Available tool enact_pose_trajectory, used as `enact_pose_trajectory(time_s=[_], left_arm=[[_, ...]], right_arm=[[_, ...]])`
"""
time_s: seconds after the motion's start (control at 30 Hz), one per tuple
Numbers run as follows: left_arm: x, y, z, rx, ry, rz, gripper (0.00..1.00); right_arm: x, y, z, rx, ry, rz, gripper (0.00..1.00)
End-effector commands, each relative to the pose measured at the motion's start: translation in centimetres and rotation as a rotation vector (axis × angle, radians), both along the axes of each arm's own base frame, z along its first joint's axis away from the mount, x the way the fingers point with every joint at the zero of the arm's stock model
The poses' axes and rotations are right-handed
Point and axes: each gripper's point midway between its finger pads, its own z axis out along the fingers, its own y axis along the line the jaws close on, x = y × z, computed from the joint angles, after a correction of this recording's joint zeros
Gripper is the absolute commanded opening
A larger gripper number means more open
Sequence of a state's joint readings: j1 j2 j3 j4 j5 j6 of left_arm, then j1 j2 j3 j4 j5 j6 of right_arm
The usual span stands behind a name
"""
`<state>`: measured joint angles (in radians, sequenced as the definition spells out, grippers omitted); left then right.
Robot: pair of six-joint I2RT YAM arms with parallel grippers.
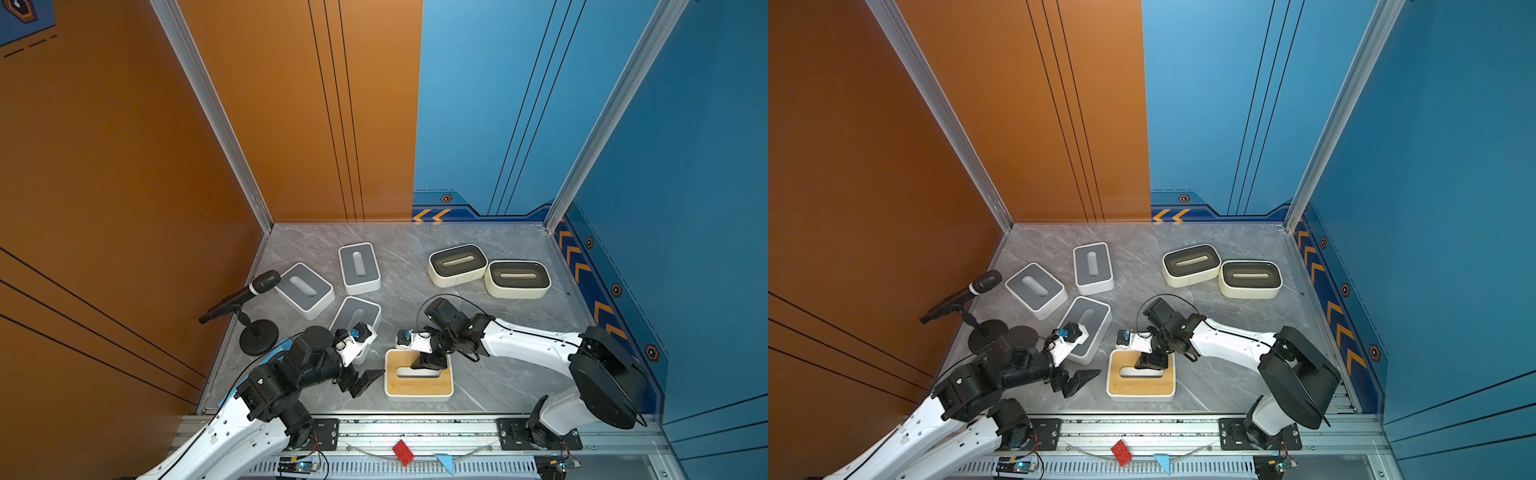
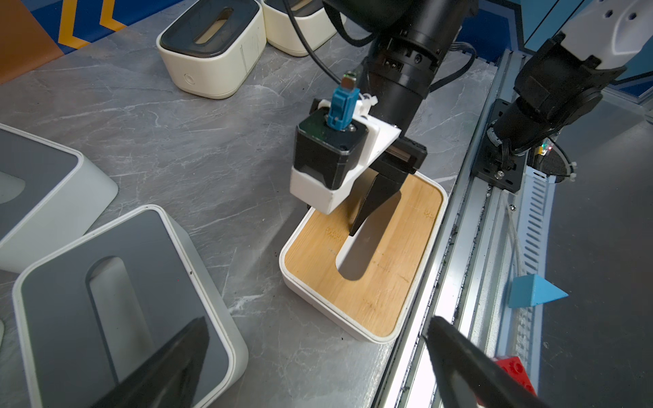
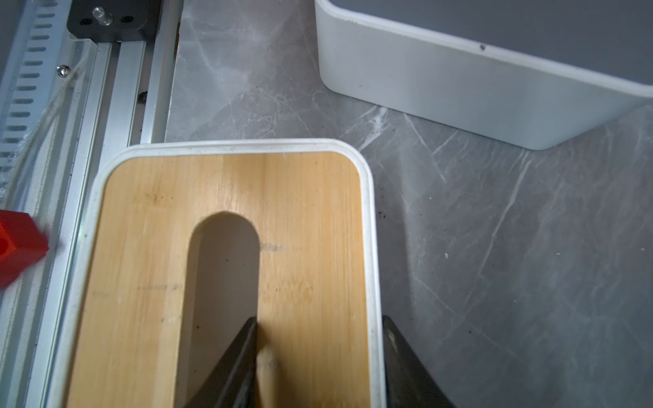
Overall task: Stack the tissue boxes
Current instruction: Place the tissue box at the center of the board.
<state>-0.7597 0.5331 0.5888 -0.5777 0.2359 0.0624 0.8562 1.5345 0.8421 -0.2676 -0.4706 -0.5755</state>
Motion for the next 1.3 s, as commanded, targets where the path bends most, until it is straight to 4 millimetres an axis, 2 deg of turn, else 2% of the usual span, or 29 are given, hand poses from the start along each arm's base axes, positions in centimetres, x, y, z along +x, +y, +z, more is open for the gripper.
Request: enact_pose_trajectory(time_s=[0.0, 0.37, 0.57, 1.1, 1.13, 1.17, 1.2, 1.27], left_arm=[[-0.4, -0.1, -0.9, 0.015, 0.018, -0.023, 0.98], [-0.5, -0.1, -1.0, 0.014, 0.020, -0.026, 0.98], [-0.5, -0.1, -1.0, 0.016, 0.019, -0.025, 0.98], [-0.7, -0.3, -1.0, 0.012, 0.031, -0.040, 0.98], [-0.7, -0.3, -1.0, 0.010, 0.030, -0.041, 0.98], [-0.7, -0.4, -1.0, 0.010, 0.030, -0.041, 0.98], [-0.7, -0.4, -1.0, 0.009, 0.030, -0.043, 0.98], [-0.7, -0.4, -1.0, 0.009, 0.032, -0.044, 0.98]], right_arm=[[0.4, 1.1, 0.9, 0.047, 0.016, 0.002, 0.13], [0.3, 1.2, 0.1, 0.028, 0.037, 0.007, 0.14], [0.3, 1.1, 0.1, 0.028, 0.033, 0.010, 0.18], [0.5, 1.0, -0.6, 0.005, 0.004, 0.014, 0.42], [0.5, 0.9, -0.7, 0.001, 0.005, 0.012, 0.45], [0.5, 0.9, -0.8, -0.001, 0.001, 0.012, 0.55], [0.5, 0.9, -0.8, -0.004, -0.002, 0.012, 0.59], [0.4, 0.9, -0.9, -0.008, -0.001, 0.013, 0.61]])
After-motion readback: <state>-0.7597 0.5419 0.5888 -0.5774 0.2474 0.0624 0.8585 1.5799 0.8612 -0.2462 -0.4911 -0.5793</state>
